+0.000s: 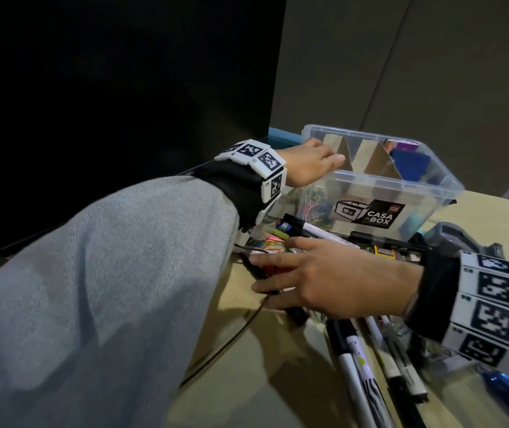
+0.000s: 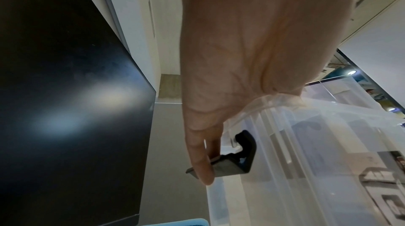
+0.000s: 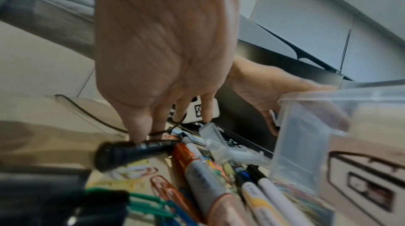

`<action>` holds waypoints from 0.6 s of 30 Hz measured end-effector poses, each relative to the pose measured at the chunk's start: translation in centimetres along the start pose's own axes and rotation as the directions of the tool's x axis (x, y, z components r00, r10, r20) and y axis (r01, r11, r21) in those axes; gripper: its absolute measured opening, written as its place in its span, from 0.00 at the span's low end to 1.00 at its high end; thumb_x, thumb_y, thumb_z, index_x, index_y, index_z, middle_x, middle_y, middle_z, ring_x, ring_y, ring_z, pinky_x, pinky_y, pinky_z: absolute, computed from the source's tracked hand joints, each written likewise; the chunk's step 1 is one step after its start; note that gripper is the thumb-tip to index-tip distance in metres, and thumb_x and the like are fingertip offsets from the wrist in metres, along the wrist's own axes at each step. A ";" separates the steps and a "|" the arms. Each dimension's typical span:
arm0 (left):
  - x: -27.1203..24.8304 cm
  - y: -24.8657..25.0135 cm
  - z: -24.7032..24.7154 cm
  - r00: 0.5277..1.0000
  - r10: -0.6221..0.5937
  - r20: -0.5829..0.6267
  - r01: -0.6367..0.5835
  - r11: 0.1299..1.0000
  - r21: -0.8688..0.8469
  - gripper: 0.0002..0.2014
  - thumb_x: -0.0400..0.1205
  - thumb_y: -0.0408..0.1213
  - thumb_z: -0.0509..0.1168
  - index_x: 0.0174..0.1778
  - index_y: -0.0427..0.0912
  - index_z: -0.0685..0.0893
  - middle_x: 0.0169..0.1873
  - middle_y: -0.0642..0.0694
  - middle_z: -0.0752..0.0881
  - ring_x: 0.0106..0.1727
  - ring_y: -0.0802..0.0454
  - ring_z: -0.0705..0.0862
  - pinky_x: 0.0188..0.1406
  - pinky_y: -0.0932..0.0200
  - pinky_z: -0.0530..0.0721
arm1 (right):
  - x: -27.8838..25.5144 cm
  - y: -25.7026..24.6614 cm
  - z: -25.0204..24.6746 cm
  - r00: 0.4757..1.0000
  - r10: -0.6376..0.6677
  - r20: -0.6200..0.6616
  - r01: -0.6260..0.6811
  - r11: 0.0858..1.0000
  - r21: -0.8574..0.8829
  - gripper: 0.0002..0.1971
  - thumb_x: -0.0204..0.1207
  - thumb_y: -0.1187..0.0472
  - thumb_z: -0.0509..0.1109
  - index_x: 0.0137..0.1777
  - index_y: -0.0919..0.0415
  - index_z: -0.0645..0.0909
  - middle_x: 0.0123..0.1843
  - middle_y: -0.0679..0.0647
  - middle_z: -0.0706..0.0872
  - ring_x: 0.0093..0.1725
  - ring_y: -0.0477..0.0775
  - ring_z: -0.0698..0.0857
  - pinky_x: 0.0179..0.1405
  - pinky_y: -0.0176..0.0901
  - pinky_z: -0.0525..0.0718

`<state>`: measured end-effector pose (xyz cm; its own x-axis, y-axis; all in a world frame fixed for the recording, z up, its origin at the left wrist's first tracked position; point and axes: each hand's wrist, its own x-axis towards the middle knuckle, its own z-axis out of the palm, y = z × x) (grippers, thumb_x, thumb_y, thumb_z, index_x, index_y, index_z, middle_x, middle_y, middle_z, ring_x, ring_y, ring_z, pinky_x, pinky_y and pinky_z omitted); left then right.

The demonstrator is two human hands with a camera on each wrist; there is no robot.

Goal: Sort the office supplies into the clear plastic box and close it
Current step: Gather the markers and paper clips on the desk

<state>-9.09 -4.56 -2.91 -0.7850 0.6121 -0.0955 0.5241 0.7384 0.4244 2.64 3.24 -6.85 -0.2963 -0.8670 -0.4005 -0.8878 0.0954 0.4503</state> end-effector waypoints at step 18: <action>-0.4 0.4 0.1 1.000 -0.009 -0.017 0.009 1.000 -0.008 0.27 0.91 0.53 0.43 0.83 0.44 0.63 0.83 0.44 0.59 0.81 0.47 0.64 0.77 0.49 0.63 | -3.0 -0.4 1.5 0.838 0.541 -0.075 -0.409 0.712 0.570 0.10 0.79 0.47 0.63 0.47 0.52 0.80 0.46 0.45 0.80 0.46 0.48 0.76 0.50 0.48 0.80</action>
<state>-8.55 -4.49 -2.82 -0.7950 0.6008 -0.0843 0.5146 0.7414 0.4307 3.34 6.56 -6.96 -0.7022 -0.7113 -0.0321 -0.7120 0.7015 0.0295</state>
